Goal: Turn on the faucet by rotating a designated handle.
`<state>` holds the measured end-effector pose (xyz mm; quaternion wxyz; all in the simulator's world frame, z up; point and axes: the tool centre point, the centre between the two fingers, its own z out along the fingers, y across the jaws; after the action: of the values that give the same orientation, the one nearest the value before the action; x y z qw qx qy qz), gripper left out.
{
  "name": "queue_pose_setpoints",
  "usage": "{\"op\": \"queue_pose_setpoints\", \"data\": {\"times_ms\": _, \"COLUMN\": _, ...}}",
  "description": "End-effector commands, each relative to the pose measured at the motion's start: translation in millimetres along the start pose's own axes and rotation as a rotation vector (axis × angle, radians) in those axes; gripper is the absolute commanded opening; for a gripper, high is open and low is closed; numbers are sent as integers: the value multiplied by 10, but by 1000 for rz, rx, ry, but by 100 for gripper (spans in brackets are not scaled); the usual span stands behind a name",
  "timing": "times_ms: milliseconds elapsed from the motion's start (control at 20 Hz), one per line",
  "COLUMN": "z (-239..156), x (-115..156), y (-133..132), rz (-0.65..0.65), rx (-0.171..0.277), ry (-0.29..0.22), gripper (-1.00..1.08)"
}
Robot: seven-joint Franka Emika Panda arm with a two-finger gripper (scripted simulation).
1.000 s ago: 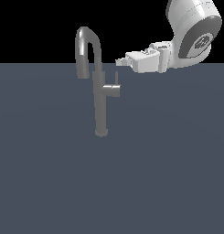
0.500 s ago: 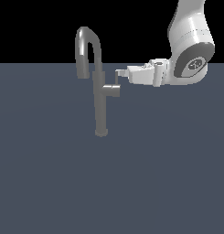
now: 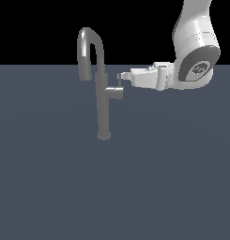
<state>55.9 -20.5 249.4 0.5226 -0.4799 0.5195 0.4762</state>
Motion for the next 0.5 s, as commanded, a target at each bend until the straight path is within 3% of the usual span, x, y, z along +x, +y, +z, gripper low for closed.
{"op": "queue_pose_setpoints", "data": {"times_ms": 0, "z": 0, "x": -27, "y": 53, "rz": -1, "rx": 0, "ry": 0, "gripper": -100}}
{"op": "queue_pose_setpoints", "data": {"times_ms": 450, "z": -1, "x": -81, "y": 209, "rz": 0, "rx": 4, "ry": 2, "gripper": -100}}
